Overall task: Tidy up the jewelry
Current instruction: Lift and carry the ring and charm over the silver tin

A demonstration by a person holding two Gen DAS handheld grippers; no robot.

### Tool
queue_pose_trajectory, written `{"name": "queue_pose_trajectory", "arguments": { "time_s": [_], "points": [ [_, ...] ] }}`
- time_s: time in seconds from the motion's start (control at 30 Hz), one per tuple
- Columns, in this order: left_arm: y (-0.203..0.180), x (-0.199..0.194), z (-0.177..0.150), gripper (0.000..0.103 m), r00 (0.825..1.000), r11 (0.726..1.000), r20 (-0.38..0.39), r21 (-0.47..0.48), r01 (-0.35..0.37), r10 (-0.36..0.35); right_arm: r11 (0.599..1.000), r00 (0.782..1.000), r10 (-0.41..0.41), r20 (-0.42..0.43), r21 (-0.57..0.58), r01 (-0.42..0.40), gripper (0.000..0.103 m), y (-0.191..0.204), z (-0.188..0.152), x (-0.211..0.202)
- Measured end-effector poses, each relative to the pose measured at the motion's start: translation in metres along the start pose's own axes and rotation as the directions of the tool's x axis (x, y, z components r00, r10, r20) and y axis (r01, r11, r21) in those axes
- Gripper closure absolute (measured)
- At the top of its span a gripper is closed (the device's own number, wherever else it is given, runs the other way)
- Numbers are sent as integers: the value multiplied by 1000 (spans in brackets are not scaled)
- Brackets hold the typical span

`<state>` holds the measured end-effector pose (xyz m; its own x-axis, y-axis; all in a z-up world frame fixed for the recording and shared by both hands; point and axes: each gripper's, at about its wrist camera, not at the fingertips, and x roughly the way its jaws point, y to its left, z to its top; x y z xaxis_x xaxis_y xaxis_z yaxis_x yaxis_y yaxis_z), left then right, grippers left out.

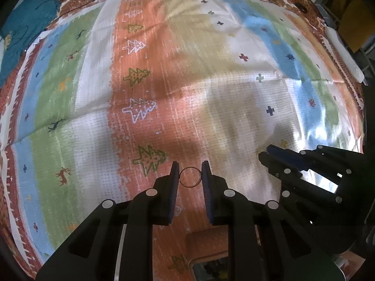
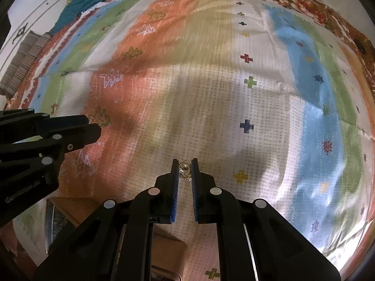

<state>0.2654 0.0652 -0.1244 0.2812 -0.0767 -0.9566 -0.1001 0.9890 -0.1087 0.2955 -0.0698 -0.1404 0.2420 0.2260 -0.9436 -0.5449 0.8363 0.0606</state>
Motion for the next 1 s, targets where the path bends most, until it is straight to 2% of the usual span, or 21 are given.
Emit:
{"name": "queue_pose_trajectory", "arguments": {
  "time_s": [0.47,0.63,1.0],
  "points": [
    [-14,-35,-15,84,998,999,58,34,20,-22,1000,998,7,64,12,-8,92,4,-8,-33],
    [-20,-56,-23,84,994,998,98,48,39,-43,1000,994,-3,112,16,2,92,5,-10,-54],
    [-22,-86,-39,84,985,996,157,72,54,-65,1000,988,-4,156,3,4,92,11,-24,-77]
  ]
}}
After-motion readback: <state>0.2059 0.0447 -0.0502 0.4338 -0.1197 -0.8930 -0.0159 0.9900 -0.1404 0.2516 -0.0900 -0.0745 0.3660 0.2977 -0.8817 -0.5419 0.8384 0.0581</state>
